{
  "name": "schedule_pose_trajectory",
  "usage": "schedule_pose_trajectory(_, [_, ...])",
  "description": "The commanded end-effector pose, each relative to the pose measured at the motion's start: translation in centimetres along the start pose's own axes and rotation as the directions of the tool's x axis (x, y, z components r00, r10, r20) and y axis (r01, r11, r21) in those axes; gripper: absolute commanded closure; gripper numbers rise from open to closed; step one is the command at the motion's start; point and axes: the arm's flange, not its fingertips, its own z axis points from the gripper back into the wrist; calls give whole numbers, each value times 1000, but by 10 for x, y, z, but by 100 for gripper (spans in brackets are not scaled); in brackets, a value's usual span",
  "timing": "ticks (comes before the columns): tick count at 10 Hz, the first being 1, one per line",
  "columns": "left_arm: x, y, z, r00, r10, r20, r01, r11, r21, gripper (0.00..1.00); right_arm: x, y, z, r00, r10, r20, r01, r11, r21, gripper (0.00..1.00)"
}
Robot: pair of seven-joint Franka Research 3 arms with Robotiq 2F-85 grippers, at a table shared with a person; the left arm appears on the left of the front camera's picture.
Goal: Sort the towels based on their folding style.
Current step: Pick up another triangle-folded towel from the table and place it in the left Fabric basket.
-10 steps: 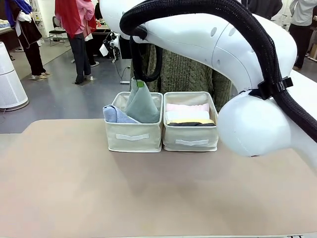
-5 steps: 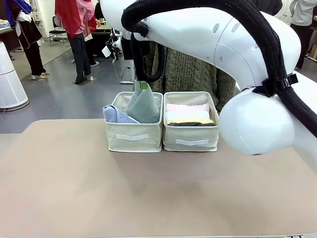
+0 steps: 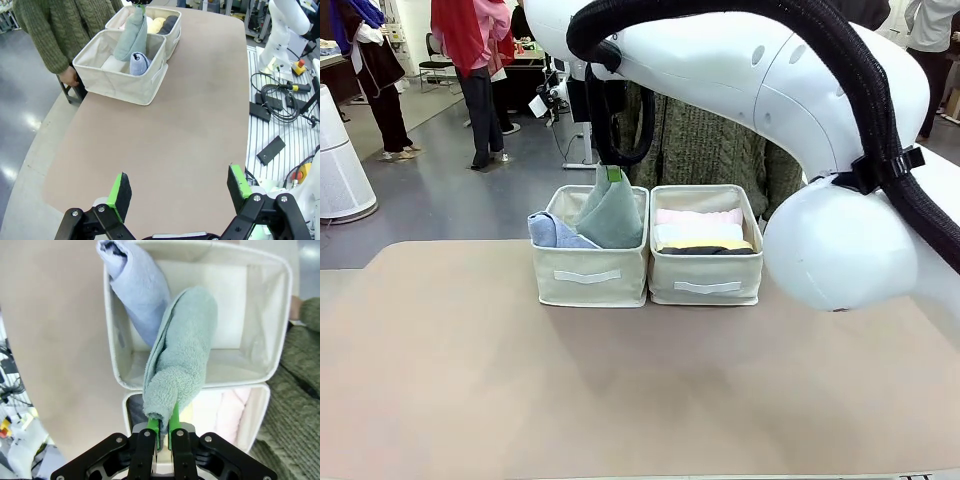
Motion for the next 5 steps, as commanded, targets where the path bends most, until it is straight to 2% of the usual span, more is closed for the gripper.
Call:
schedule_pose_trajectory(1, [-2,0,-2,1000,-23,21,22,1000,16,0,7,-7,8,1000,-21,4,21,1000,13,91])
schedule_pose_trajectory(2, [-2,0,-2,1000,-23,21,22,1000,16,0,12,-7,11,993,69,97,-69,998,-7,91])
schedule_pose_trajectory(3, [-2,0,-2,1000,-23,21,22,1000,16,0,17,-10,13,954,189,234,-175,981,-80,91])
schedule_pose_trajectory(5, [-2,0,-2,1000,-23,21,22,1000,16,0,13,-19,10,910,210,358,-164,974,-155,91])
